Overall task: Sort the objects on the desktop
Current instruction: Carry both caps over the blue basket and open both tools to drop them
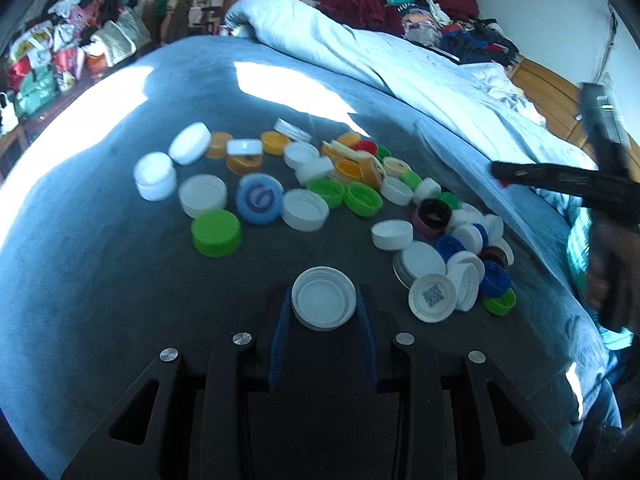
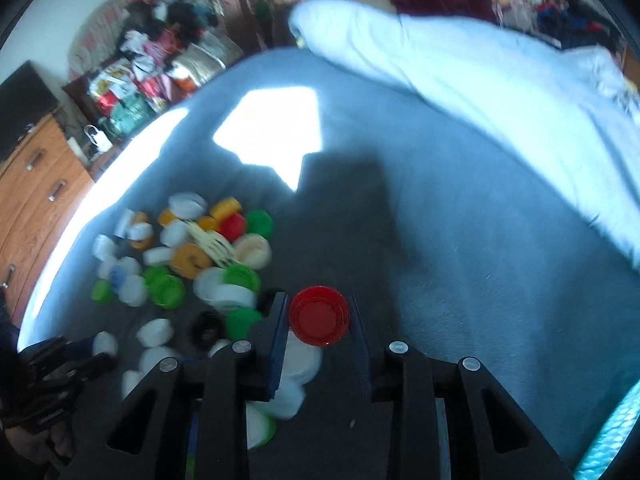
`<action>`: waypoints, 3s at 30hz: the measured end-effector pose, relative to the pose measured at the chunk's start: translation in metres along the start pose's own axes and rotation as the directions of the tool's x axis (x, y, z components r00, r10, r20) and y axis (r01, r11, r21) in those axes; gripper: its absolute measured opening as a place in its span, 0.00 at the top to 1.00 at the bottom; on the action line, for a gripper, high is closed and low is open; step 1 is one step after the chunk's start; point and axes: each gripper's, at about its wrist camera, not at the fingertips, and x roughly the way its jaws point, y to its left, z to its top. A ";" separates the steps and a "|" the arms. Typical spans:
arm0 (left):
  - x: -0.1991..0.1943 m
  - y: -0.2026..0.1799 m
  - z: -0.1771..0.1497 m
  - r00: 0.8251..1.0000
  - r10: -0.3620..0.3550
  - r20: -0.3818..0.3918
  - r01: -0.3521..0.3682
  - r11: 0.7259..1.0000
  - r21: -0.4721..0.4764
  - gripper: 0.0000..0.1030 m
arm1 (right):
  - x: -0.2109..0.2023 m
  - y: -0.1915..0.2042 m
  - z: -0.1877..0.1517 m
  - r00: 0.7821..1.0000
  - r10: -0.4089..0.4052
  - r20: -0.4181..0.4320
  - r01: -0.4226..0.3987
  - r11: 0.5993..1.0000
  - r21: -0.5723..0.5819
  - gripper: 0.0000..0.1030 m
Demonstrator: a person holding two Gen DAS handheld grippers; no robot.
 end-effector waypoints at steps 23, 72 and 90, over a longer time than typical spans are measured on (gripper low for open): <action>-0.177 -0.120 0.066 0.923 0.139 0.358 -0.171 0.983 0.061 0.73 | -0.235 0.061 -0.024 0.940 0.021 0.340 0.024 0.992 -0.126 0.68; -0.113 -0.432 0.066 0.975 -0.169 0.146 0.072 0.855 0.513 0.73 | -0.384 -0.194 -0.136 0.891 -0.309 0.333 0.226 0.937 0.266 0.68; -0.054 -0.508 0.048 0.980 -0.193 -0.056 0.186 0.764 0.617 0.73 | -0.378 -0.235 -0.160 0.902 -0.338 0.268 0.242 0.911 0.334 0.67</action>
